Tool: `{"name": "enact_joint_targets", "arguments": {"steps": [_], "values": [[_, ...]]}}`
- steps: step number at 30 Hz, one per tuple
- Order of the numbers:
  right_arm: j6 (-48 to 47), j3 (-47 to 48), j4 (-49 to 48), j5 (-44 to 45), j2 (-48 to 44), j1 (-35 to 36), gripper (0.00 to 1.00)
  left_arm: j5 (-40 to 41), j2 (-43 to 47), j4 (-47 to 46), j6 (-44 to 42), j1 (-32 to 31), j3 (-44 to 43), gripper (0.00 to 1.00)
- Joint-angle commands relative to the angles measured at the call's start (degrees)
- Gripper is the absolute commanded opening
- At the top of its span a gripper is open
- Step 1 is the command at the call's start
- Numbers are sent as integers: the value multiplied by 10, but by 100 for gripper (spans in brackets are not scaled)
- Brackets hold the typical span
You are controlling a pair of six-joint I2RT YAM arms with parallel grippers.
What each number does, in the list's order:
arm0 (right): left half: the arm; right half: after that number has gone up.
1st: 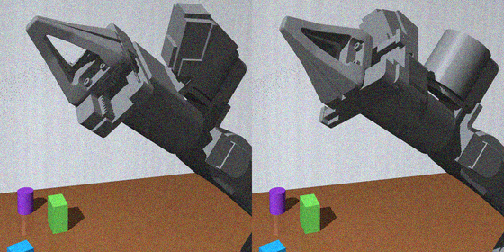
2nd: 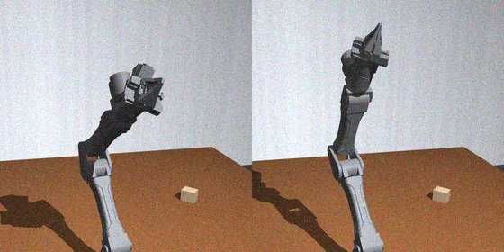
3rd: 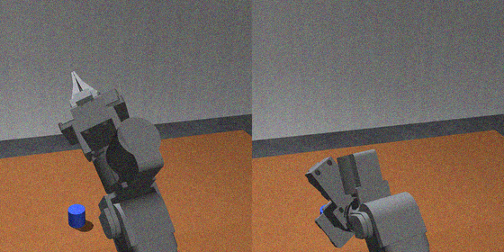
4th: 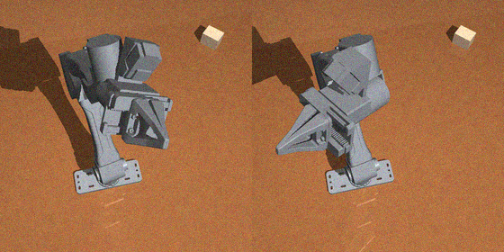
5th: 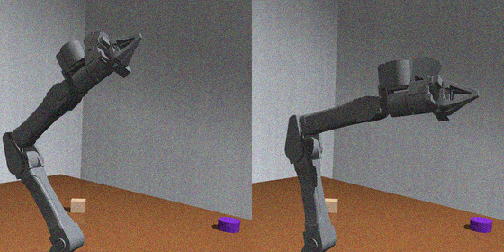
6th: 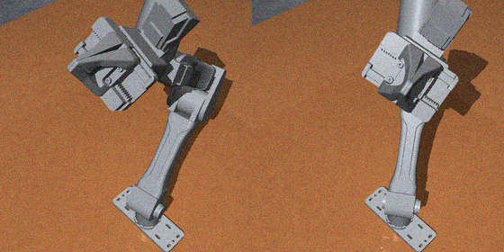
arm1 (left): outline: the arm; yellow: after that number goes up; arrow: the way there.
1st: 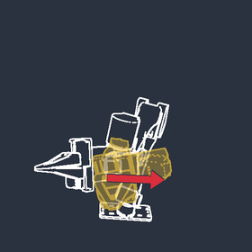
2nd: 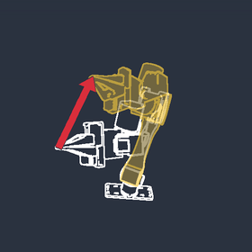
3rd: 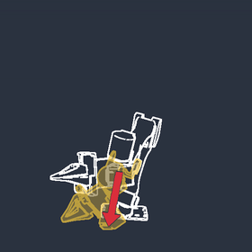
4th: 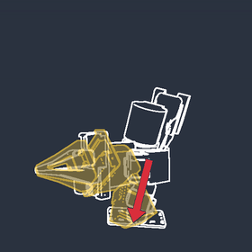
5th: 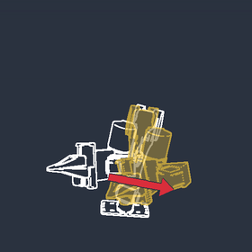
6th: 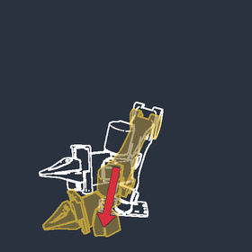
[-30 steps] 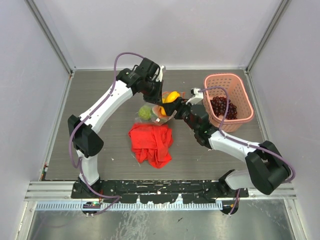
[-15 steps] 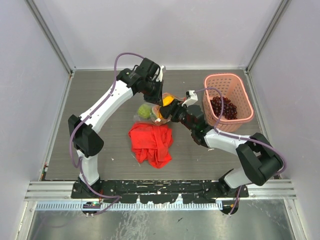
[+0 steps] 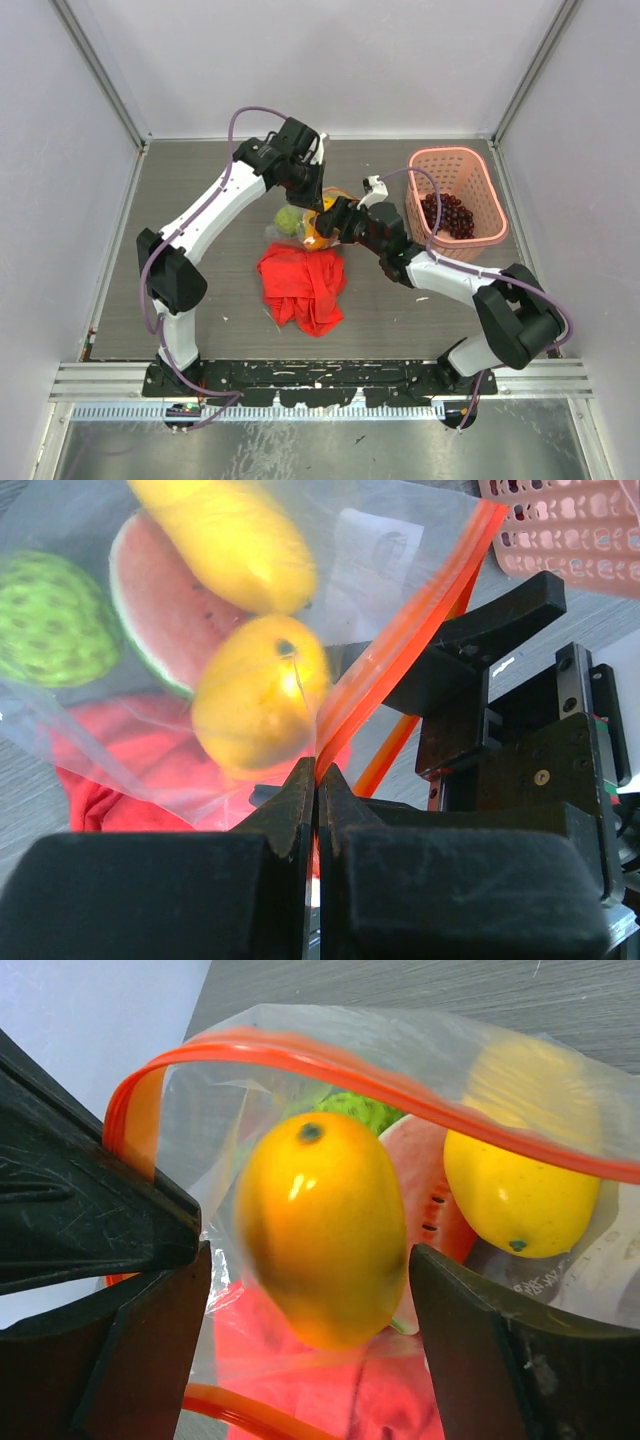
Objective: Place the food in the zip-top bag and seal the zipper
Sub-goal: Place the fake fruit in the zipper food storage bag.
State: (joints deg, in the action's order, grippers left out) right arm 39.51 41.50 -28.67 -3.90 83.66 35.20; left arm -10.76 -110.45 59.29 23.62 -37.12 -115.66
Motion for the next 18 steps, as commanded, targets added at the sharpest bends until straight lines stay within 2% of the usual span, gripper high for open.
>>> {"name": "enact_joint_targets", "arguments": {"steps": [1,10,18], "values": [[-24,34,13,5,-25,3,85,-1,25,-26,3,4,4,0],[-76,70,145,51,-94,1,87,7,33,-30,-1,9,15,0],[-98,98,302,136,-148,-4,81,8,37,-29,-4,11,16,0]]}}
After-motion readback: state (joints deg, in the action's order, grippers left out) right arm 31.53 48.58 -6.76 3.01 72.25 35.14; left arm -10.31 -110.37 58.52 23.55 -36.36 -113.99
